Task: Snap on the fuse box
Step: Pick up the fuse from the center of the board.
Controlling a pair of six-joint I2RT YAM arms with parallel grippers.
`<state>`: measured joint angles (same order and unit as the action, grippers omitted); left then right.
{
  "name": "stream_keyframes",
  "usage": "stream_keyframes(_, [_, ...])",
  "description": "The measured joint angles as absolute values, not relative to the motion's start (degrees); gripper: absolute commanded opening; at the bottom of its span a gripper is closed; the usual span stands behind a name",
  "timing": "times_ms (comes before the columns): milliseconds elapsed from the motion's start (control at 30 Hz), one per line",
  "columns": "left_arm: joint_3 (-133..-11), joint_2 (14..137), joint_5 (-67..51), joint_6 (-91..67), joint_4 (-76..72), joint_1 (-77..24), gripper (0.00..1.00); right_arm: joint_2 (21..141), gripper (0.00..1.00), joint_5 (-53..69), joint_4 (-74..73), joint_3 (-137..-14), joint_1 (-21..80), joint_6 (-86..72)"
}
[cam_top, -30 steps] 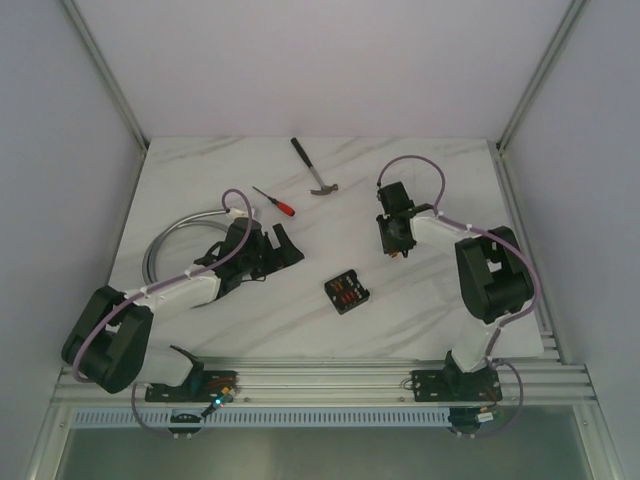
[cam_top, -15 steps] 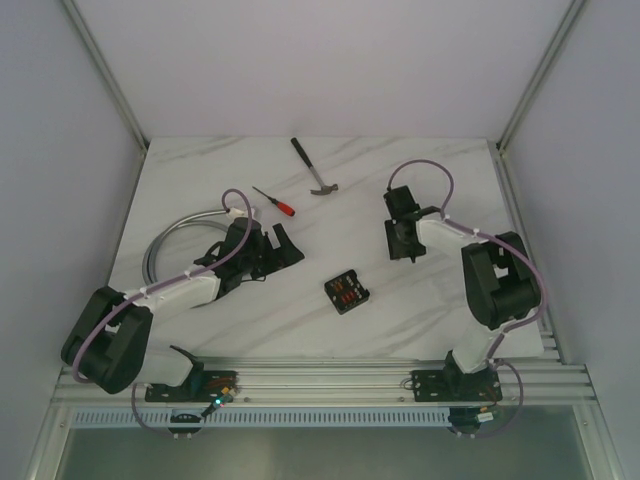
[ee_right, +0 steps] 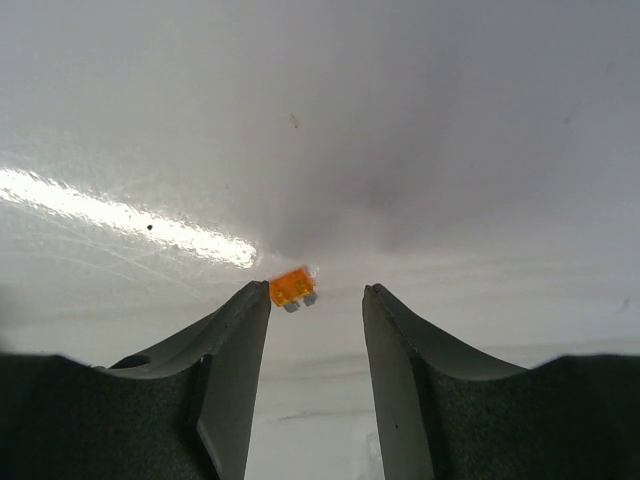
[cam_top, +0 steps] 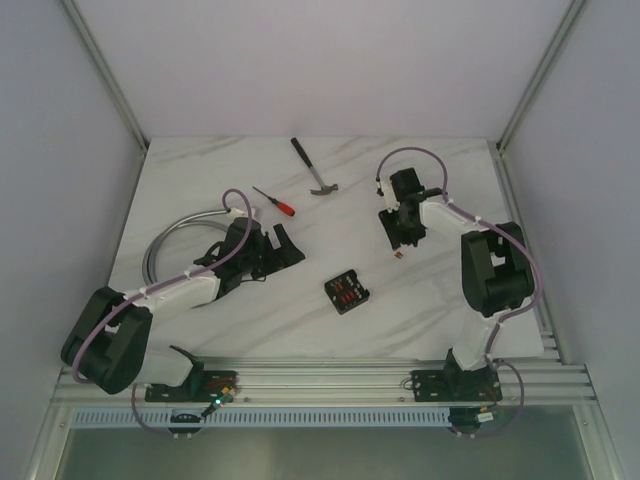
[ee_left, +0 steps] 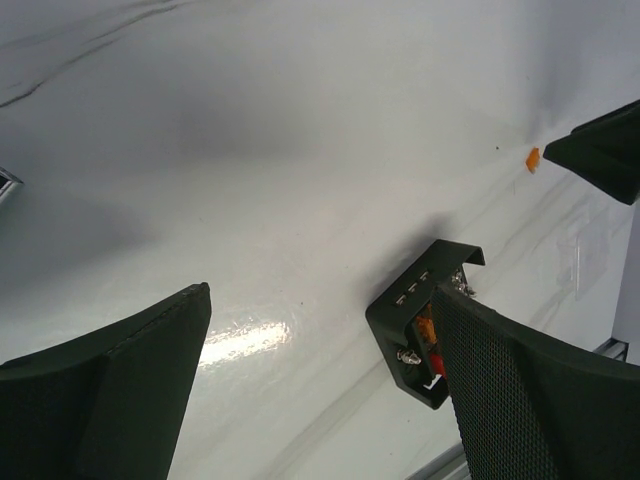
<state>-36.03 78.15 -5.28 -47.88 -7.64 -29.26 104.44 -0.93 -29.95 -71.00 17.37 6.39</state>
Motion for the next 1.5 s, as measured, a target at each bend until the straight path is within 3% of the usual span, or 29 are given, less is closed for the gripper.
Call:
stream_keyframes(467, [-36.03, 78.17, -6.04, -47.4, -7.64, -29.26, 1.0, 109.12, 0.47, 3.95, -34.52, -73.3, 17.26, 16.84])
stream_keyframes(1500, [-36.4, 79.35, -7.51, -47.27, -8.73, -32.82, 1.0, 110.13, 0.26, 5.06, -33.67, -74.85, 19.14, 15.57])
